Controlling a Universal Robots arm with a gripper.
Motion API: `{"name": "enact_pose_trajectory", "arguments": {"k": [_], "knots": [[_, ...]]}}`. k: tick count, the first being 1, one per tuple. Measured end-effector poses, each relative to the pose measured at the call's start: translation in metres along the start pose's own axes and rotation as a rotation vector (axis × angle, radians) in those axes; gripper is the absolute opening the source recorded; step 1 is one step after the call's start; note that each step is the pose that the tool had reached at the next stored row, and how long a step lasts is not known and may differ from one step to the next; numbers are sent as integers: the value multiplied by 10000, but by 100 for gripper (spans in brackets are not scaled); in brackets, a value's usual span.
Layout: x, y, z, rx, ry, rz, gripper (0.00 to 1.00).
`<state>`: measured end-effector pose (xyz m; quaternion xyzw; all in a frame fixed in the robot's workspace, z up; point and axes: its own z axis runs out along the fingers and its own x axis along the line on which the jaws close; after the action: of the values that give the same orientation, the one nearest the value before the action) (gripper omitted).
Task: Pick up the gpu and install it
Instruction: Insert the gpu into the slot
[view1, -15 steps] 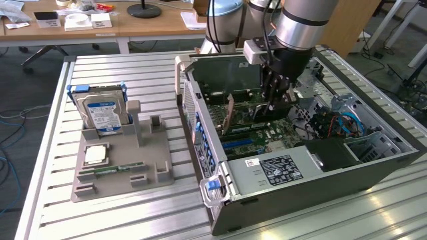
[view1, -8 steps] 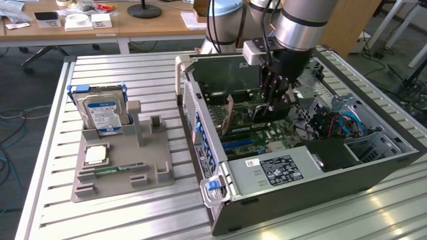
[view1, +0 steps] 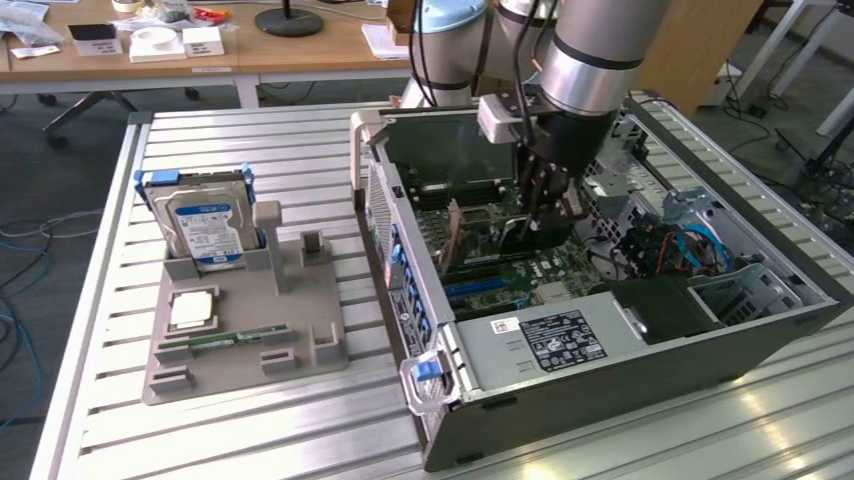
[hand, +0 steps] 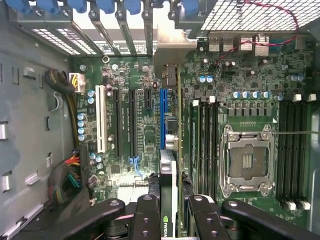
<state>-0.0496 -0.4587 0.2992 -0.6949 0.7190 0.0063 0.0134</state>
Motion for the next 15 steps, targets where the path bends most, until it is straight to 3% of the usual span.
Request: {"name": "enact_pose_trajectory", "arguments": {"k": [15], "knots": [[6, 98, 107, 6, -1, 0, 27]]}}
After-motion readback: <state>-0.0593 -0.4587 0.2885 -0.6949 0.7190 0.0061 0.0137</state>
